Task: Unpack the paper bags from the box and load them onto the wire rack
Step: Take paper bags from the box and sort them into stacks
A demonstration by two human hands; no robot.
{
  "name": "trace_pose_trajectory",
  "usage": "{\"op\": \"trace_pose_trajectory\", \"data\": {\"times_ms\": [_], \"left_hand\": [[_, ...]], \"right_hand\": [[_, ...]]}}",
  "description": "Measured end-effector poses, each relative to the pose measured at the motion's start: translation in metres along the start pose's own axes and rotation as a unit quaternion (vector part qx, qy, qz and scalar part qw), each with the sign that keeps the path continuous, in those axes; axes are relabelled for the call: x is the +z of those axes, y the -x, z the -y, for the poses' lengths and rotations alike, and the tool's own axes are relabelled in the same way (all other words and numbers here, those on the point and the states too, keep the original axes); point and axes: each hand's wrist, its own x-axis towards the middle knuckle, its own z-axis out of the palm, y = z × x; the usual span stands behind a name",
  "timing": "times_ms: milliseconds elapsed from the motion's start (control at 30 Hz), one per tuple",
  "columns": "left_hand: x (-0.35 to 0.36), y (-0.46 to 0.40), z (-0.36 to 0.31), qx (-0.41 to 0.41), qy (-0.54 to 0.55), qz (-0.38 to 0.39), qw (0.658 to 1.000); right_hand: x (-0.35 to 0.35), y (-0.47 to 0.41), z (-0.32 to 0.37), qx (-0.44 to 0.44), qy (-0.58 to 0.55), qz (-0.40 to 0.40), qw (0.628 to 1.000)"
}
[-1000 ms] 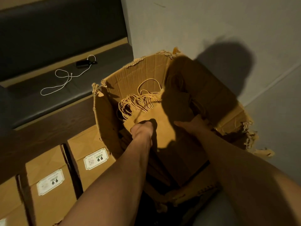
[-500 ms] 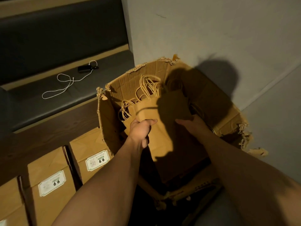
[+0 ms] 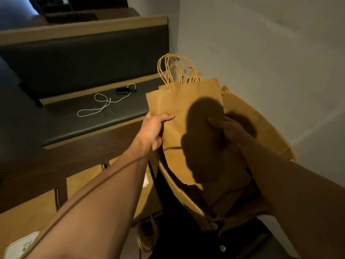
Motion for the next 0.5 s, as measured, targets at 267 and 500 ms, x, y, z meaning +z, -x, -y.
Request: {"op": "trace_pose_trajectory", "data": {"times_ms": [267, 500], "left_hand": [[-0.060, 0.025, -0.049, 0.098, 0.100, -0.085, 0.987], [-0.117, 0.047, -0.081, 0.149, 0.135, -0.214, 0.956]], "right_hand": [[0.108, 0.014, 0.068, -0.105, 0.148, -0.014, 0.983], [0.217, 0.042, 0.103, -0.222, 0.231, 0.041, 0.946]]}}
